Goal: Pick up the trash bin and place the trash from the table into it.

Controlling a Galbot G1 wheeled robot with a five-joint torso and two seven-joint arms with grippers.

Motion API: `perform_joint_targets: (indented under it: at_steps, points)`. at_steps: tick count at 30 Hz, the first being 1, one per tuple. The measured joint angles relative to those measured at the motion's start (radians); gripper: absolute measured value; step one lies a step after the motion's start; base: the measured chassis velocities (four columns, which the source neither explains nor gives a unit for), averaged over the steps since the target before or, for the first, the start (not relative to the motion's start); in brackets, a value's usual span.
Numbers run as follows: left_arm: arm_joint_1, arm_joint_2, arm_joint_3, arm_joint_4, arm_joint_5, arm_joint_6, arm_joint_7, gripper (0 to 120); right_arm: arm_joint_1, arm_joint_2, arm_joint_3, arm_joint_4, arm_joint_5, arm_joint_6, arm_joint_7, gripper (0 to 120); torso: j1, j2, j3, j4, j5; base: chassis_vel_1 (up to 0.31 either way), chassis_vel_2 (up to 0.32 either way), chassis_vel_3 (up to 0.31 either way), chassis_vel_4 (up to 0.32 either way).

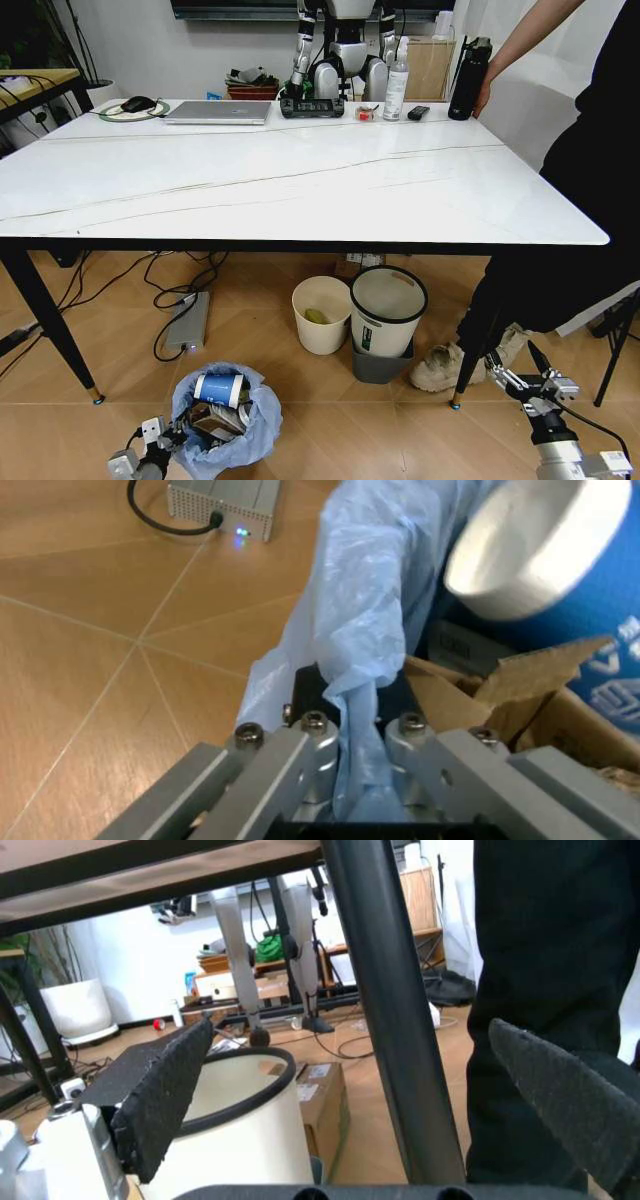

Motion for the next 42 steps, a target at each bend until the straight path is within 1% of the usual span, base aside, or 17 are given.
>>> perform_joint_targets:
  at_steps: [1, 7, 8, 11, 15, 16, 20, 21, 25, 27, 29, 31, 34, 35, 36, 38, 42]
  points:
    - [0.000, 0.000, 0.000, 0.000, 0.000, 0.000, 0.000, 5, 0.000, 0.000, 0.000, 0.000, 0.000, 0.000, 0.000, 100, 0.000, 0.000, 0.000, 0.0000, 0.0000, 0.000, 0.000, 0.000, 0.000]
    - [-0.002, 0.000, 0.002, 0.001, -0.004, 0.001, 0.001, 32, 0.000, 0.000, 0.000, 0.000, 0.000, 0.000, 0.000, 100, 0.001, 0.001, 0.001, 0.0000, 0.0000, 0.000, 0.000, 0.000, 0.000]
    - [-0.002, 0.000, 0.002, 0.001, -0.004, 0.001, 0.001, 32, 0.000, 0.000, 0.000, 0.000, 0.000, 0.000, 0.000, 100, 0.001, 0.001, 0.001, 0.0000, 0.0000, 0.000, 0.000, 0.000, 0.000]
    - [0.000, 0.000, 0.002, 0.000, -0.005, 0.001, 0.003, 43, 0.000, 0.000, 0.000, 0.000, 0.000, 0.000, 0.000, 100, 0.001, 0.002, 0.001, 0.0000, 0.0001, 0.000, 0.000, 0.000, 0.000]
    - [0.017, 0.005, 0.000, -0.036, -0.007, -0.002, 0.005, 62, 0.000, 0.000, 0.000, 0.000, 0.000, 0.000, 0.000, 100, 0.001, 0.002, 0.001, 0.0000, -0.0001, 0.000, 0.000, 0.000, 0.000]
    - [0.017, 0.005, 0.000, -0.036, -0.007, -0.002, 0.005, 62, 0.000, 0.000, 0.000, 0.000, 0.000, 0.000, 0.000, 100, 0.001, 0.002, 0.001, 0.0000, -0.0001, 0.000, 0.000, 0.000, 0.000]
    - [0.056, 0.020, -0.005, -0.095, -0.011, -0.006, 0.006, 77, 0.000, 0.000, 0.000, 0.000, 0.000, 0.000, 0.000, 100, 0.001, 0.002, 0.002, 0.0000, -0.0001, 0.000, 0.000, 0.000, 0.000]
    - [0.056, 0.020, -0.005, -0.095, -0.011, -0.006, 0.006, 77, 0.000, 0.000, 0.000, 0.000, 0.000, 0.000, 0.000, 100, 0.001, 0.002, 0.002, 0.0000, -0.0001, 0.000, 0.000, 0.000, 0.000]
    - [0.171, 0.049, -0.020, -0.225, -0.001, -0.060, 0.030, 96, 0.000, 0.000, 0.000, 0.000, 0.000, 0.000, 0.000, 100, 0.001, 0.003, 0.002, 0.0002, 0.0000, 0.000, 0.000, 0.000, 0.000]
    - [0.208, 0.051, -0.033, -0.280, 0.028, -0.109, 0.047, 102, 0.000, 0.000, 0.000, 0.000, 0.000, 0.000, 0.000, 100, 0.001, 0.003, 0.002, 0.0003, -0.0002, 0.000, 0.000, 0.000, 0.000]
    - [0.212, 0.051, -0.035, -0.287, 0.031, -0.114, 0.049, 102, 0.000, 0.000, 0.000, 0.000, 0.000, 0.000, 0.000, 100, 0.001, 0.003, 0.002, 0.0002, -0.0002, 0.000, 0.000, 0.000, 0.000]
    - [0.269, 0.054, -0.055, -0.414, 0.060, -0.187, 0.077, 109, 0.000, 0.000, 0.000, 0.000, 0.000, 0.000, 0.000, 100, 0.001, 0.003, 0.002, 0.0003, 0.0000, 0.000, 0.000, 0.000, 0.000]
    - [0.284, 0.054, -0.062, -0.507, 0.085, -0.273, 0.101, 113, 0.000, 0.000, 0.000, 0.000, 0.000, 0.000, 0.000, 100, 0.001, 0.003, 0.002, -0.0001, 0.0001, 0.000, 0.000, 0.000, 0.000]
    - [0.284, 0.054, -0.062, -0.507, 0.085, -0.273, 0.101, 113, 0.000, 0.000, 0.000, 0.000, 0.000, 0.000, 0.000, 100, 0.001, 0.003, 0.002, -0.0001, 0.0001, 0.000, 0.000, 0.000, 0.000]
    - [0.298, 0.051, -0.061, -0.557, 0.088, -0.290, 0.103, 113, 0.000, 0.000, 0.000, 0.000, 0.000, 0.000, 0.000, 100, 0.001, 0.003, 0.002, -0.0002, -0.0001, 0.000, 0.000, 0.000, 0.000]
    - [0.314, 0.049, -0.056, -0.599, 0.087, -0.295, 0.102, 115, 0.000, 0.000, 0.000, 0.000, 0.000, 0.000, 0.000, 100, 0.001, 0.003, 0.002, -0.0001, 0.0004, 0.000, 0.000, 0.000, 0.000]
    - [0.317, 0.048, -0.054, -0.608, 0.085, -0.295, 0.100, 114, 0.000, 0.000, 0.000, 0.000, 0.000, 0.000, 0.000, 100, 0.001, 0.003, 0.002, 0.0001, -0.0002, 0.000, 0.000, 0.000, 0.000]
